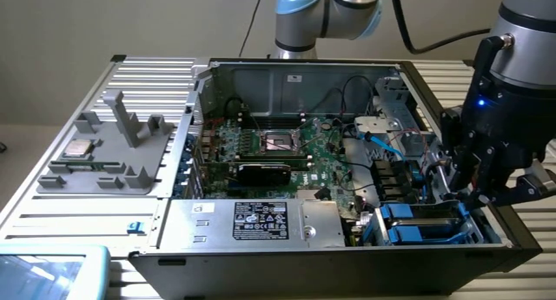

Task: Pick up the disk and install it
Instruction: 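Insert the first disk wire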

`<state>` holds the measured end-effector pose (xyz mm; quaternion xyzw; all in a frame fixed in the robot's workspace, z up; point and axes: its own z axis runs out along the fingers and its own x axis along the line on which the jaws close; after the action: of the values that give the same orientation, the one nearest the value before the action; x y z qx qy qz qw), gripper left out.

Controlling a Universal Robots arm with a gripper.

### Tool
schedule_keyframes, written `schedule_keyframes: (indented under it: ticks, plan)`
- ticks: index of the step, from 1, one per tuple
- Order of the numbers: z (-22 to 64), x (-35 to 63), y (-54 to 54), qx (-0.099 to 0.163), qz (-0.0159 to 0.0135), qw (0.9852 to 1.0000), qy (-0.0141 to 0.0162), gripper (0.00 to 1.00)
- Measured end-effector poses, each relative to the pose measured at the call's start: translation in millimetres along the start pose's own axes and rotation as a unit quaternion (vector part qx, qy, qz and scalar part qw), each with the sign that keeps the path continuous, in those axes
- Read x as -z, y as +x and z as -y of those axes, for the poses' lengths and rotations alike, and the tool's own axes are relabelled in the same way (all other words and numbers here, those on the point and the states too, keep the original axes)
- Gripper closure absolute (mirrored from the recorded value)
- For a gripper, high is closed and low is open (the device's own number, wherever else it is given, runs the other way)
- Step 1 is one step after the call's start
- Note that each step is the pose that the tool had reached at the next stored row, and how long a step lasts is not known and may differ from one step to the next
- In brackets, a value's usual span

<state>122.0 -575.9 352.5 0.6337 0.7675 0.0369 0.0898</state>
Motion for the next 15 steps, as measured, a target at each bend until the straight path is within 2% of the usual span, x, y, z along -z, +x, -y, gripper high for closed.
schedule_keyframes:
  ticks: [3,4,10,12,13,15]
  plan:
    - [5.9,1.1,1.1,0.001,0.0074,0.9999,-0.0071,0.65]
    - [7.9,1.5,1.5,0.001,0.0090,0.9999,-0.0097,0.65]
    - [21.7,3.9,4.1,0.000,0.0173,0.9995,-0.0267,0.65]
    - [24.6,4.3,4.3,0.000,0.0191,0.9993,-0.0320,0.65]
    - [25.8,4.6,3.0,0.000,0.0199,0.9992,-0.0342,0.65]
    - [26.5,4.3,-0.4,0.000,0.0218,0.9991,-0.0351,0.65]
